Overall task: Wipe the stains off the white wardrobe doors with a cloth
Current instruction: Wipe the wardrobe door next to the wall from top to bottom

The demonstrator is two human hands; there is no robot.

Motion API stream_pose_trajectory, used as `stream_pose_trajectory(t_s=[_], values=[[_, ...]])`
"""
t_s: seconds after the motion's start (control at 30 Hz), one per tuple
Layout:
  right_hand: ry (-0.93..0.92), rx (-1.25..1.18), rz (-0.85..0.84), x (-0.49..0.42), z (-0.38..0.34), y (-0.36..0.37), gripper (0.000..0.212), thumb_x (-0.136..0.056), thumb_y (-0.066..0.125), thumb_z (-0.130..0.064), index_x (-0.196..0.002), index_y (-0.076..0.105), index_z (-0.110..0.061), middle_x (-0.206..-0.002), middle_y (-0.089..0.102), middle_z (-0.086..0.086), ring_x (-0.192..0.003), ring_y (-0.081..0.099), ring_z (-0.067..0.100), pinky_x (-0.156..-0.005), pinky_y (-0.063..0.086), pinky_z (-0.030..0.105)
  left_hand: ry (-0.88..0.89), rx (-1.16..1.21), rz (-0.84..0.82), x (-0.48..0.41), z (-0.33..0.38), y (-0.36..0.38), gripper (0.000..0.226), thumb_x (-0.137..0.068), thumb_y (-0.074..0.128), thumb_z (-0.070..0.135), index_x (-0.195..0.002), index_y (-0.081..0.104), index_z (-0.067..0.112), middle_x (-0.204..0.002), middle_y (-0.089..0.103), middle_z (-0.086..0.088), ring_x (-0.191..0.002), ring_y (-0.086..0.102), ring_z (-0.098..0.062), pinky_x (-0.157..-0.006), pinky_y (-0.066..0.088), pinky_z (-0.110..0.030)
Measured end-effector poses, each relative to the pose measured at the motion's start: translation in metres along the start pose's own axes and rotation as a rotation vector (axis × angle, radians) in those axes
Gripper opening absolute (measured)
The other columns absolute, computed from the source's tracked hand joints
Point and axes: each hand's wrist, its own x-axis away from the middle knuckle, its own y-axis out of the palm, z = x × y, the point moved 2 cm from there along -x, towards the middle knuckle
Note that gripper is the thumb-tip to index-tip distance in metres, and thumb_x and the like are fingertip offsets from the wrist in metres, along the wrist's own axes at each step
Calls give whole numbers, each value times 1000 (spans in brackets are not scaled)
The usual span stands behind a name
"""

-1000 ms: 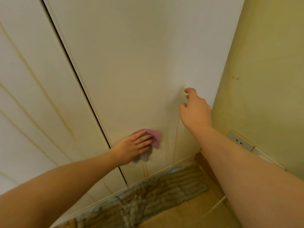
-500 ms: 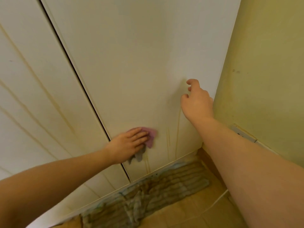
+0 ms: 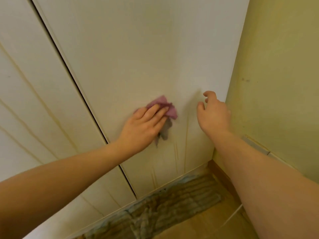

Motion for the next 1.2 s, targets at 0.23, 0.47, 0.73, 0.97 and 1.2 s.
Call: stream_pose_trajectory(t_s=[0.23,0.47,0.73,0.97,1.2], values=[[-4,5,44,-5,-3,-8,43,-100,28,-35,-134,39,-11,-125,56,14,-115,48,33,-95,33,41,278,-28,-376,5,50,41,47,-81,40,30,-105,73,8,-120,65,-14,-117,58,-31,-118,2,-43],[44,-7,49,-10,6,-14,41,-99,30,-30,-135,38,-12,-127,55,13,-117,46,31,-95,31,38,208,-58,-214,-40,26,11,30,-77,45,16,-77,72,5,-105,69,-21,-107,62,-40,-107,25,-51],[102,-50,66,-14,11,-17,38,-98,33,-24,-134,37,-11,-125,55,11,-117,44,29,-94,30,36,320,-87,-536,3,69,36,91,-80,62,40,-142,13,-4,-145,33,-30,-137,10,-46,-114,-9,-50],[142,-59,68,-13,14,-21,37,-94,34,-14,-131,39,-10,-120,56,12,-111,45,30,-92,31,34,-11,-44,-131,-74,21,14,43,-100,26,16,-133,47,-3,-132,53,-22,-126,48,-38,-114,9,-45],[162,-30,89,-13,19,-18,33,-95,35,-17,-127,42,-11,-115,59,13,-110,48,32,-91,32,36,111,-81,-238,-87,57,41,58,-90,26,25,-143,33,1,-147,38,-17,-139,29,-34,-118,-4,-44]])
